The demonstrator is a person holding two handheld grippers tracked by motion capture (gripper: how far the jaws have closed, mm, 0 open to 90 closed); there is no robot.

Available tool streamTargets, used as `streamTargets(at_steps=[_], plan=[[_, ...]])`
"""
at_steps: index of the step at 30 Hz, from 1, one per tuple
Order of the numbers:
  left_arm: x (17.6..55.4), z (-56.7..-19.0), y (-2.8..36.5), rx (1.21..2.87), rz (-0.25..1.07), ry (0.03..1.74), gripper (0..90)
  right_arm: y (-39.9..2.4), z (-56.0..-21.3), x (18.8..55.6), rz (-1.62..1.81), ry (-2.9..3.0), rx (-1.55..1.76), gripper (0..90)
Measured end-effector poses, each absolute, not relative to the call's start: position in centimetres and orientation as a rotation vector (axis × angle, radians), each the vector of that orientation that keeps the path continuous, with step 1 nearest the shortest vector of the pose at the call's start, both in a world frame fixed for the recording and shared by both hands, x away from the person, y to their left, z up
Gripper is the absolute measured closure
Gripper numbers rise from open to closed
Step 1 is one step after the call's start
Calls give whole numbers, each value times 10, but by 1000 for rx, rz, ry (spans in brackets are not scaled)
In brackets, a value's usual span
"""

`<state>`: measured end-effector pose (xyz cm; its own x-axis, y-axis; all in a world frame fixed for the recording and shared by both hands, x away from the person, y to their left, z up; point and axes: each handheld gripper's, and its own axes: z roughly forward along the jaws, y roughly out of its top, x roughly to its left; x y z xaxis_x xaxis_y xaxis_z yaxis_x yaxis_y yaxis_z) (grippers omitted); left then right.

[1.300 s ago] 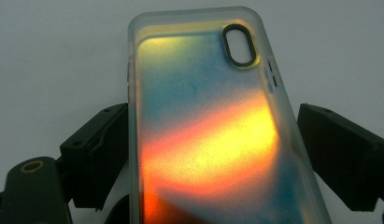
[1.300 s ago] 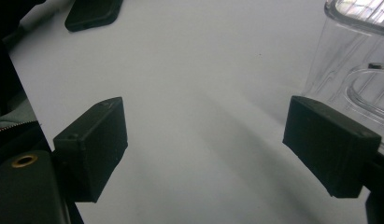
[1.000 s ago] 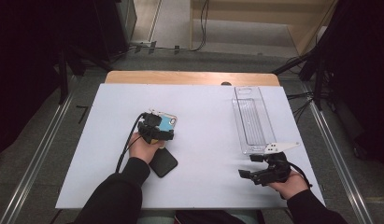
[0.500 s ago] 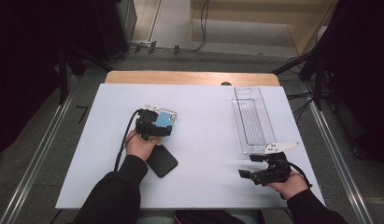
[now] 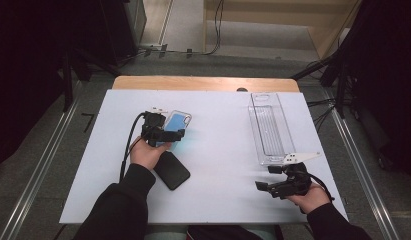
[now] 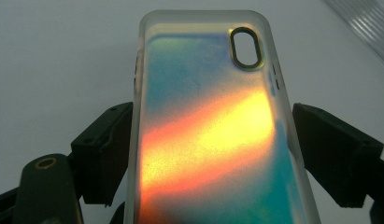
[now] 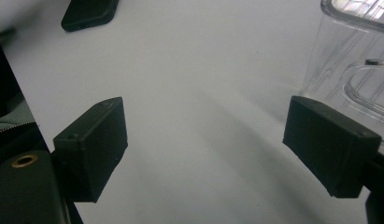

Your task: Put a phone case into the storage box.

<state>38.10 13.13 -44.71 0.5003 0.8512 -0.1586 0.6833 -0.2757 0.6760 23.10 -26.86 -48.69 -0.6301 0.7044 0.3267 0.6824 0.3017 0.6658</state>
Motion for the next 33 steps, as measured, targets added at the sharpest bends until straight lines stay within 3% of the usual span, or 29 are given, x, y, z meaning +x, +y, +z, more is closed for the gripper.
streamTargets(at_steps=[15, 33], plan=[[355, -437, 125, 2018, 140, 1147, 161, -261, -482, 229, 1271, 2470, 1391, 120], [316, -451, 103, 1994, 119, 1086, 161, -242, -466, 232, 1342, 2412, 1457, 121]])
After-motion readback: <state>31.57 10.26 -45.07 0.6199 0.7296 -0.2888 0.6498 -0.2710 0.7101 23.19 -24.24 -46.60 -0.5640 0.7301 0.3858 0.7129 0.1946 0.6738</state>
